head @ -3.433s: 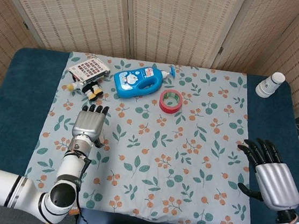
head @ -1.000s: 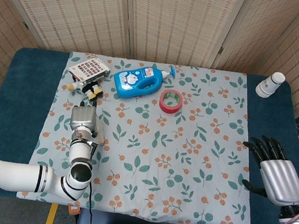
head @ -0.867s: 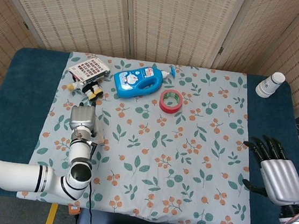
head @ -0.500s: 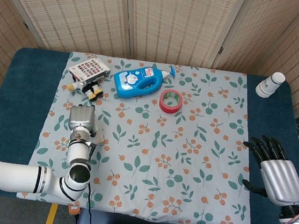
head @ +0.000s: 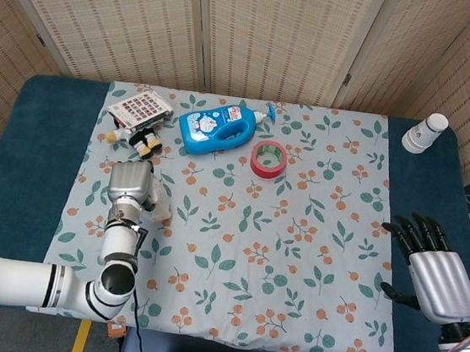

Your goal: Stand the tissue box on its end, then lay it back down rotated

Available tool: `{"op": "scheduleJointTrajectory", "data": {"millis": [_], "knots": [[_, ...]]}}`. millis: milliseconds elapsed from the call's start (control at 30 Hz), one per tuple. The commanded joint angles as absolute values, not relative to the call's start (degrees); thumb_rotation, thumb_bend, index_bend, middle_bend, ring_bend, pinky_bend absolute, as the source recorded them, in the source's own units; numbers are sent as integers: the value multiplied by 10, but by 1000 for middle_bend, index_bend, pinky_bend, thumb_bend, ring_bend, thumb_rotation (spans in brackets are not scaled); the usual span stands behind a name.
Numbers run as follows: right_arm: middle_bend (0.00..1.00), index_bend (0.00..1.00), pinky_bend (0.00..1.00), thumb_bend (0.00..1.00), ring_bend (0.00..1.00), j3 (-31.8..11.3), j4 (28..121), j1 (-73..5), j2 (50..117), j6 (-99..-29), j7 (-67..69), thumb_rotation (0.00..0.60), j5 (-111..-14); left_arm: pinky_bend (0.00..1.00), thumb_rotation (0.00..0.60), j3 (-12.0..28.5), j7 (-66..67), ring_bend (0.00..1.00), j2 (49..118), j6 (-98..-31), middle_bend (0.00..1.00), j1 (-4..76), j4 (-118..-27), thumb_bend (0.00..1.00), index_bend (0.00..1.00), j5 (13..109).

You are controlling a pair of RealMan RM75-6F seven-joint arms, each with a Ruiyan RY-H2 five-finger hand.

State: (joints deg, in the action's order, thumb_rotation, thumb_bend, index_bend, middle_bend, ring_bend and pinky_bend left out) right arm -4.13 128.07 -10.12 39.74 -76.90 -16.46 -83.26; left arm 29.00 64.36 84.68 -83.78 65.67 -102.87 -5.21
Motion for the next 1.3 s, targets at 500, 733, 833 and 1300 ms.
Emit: {"op": "scheduleJointTrajectory", "data": {"millis": [500,733,833,1300], "knots": [[107,170,66,114,0,-41,1276,-107,410,-762,-184,600,-818,315,600,291,144,328,847,-720,541,456,-1092,194,425,313],[107,169,66,115,0,-40,1273,-109,416,-759,-194,600,-813,313,600,251,-76,329,916,-734,545,380,-994,194,429,486],[107,169,66,115,0,-41,1273,-109,417,-760,-196,600,-811,305,600,225,-130,329,950,-760,544,359,-931,194,429,547],[107,169,66,114,0,-42,1267,-115,428,-754,-214,600,-793,299,600,163,-267,314,1038,-751,532,301,-753,194,420,635]]}}
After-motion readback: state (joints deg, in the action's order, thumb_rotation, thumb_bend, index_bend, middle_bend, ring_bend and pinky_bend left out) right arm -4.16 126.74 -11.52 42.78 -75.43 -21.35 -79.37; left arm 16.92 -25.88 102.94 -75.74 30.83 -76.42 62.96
